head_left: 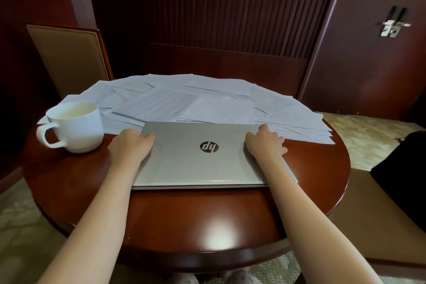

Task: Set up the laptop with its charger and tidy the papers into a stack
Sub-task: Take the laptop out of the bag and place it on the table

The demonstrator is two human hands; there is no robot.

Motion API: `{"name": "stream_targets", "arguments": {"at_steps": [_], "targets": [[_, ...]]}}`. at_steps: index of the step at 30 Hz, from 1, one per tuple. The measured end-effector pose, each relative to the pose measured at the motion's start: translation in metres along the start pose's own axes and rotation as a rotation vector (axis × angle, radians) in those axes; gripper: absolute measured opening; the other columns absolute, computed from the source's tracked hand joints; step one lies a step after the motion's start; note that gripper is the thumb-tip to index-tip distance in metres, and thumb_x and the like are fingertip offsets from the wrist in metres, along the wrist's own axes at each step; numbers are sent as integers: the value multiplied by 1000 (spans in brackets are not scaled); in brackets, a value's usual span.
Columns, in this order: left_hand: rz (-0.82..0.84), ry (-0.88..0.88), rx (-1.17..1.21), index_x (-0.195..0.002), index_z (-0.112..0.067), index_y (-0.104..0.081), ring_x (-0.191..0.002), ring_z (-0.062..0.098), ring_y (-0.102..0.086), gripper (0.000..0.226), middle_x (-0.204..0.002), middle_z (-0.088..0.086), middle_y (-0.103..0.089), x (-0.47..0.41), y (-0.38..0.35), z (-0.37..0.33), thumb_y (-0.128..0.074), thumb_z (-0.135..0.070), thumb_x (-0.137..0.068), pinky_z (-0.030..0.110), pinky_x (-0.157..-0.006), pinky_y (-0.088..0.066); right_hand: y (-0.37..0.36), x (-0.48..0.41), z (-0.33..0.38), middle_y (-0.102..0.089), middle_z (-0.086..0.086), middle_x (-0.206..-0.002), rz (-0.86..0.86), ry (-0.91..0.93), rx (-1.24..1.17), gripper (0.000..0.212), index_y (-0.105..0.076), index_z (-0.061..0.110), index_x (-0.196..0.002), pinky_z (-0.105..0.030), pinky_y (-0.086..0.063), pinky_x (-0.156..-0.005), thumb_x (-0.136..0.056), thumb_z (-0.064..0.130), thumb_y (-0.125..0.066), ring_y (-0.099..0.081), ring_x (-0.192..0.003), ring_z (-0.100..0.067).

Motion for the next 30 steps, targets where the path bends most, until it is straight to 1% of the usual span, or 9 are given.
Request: {"name": "stream_targets", "arguments": {"at_steps": [5,8,11,15,19,21,24,27,30], "targets": [[-13,-28,-117,-101,-5,-63,-99,37,-55,33,-102,16,-63,9,0,-6,-43,-29,-90,32,-71,-39,-8,18,14,-45,-19,-128,-30,163,205,37,-49,10,-121,-44,-29,-97,-93,30,-34,-39,-118,-36],[-24,-89,-194,-108,-2,-59,-107,38,-53,36,-111,18,-60,18,-1,-13,-39,-29,-93,34,-75,-41,-19,45,44,-52,-8,-128,21,530,237,40,-51,18,-125,-41,-30,-98,-93,36,-35,-44,-119,-29],[-13,-125,-214,-115,-3,-56,-110,38,-50,38,-118,19,-56,27,0,-16,-37,-29,-94,37,-79,-43,-27,82,65,-54,8,-131,203,827,82,48,-54,27,-127,-35,-30,-102,-85,47,-41,-46,-123,-17],[9,-111,-211,-133,-6,-43,-118,38,-44,45,-129,21,-45,44,2,-19,-39,-29,-94,40,-89,-41,-32,108,67,-40,10,-146,342,923,48,62,-49,39,-131,-40,-22,-112,-75,65,-53,-32,-136,-8],[-23,-83,-152,-137,-11,-40,-117,37,-45,48,-131,19,-44,58,8,-14,-41,-31,-93,40,-89,-41,-36,127,66,-27,10,-153,289,1017,238,62,-35,43,-141,-46,-13,-114,-84,63,-50,-21,-142,-11],[-65,-61,-32,-137,-12,-35,-116,37,-47,51,-132,17,-44,61,14,-9,-45,-30,-91,41,-89,-41,-36,133,67,-26,9,-154,276,1068,275,58,-33,41,-142,-45,-15,-113,-89,60,-45,-21,-142,-13],[-160,-21,331,-131,-12,-39,-113,34,-51,45,-129,13,-50,61,24,7,-50,-23,-90,42,-89,-43,-37,133,64,-21,8,-156,297,1075,309,58,-28,40,-145,-46,-14,-115,-91,59,-38,-17,-144,-17],[-174,120,655,-129,-12,-43,-114,32,-52,39,-127,11,-55,59,24,29,-46,-19,-91,42,-96,-42,-38,138,64,-20,4,-156,269,1136,407,56,-23,37,-147,-47,-18,-114,-95,56,-30,-18,-144,-20],[-197,196,771,-126,-14,-45,-113,33,-53,35,-126,12,-55,58,25,39,-41,-19,-91,47,-99,-42,-36,145,66,-23,2,-155,284,1178,453,53,-22,35,-148,-47,-22,-111,-97,51,-26,-22,-142,-22]]}}
Point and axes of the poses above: each hand's wrist, its own x-axis away from the middle knuckle, its own y-axis out of the back of the hand, z = x × y, the point moved 9 cm from there along -x, towards the middle knuckle
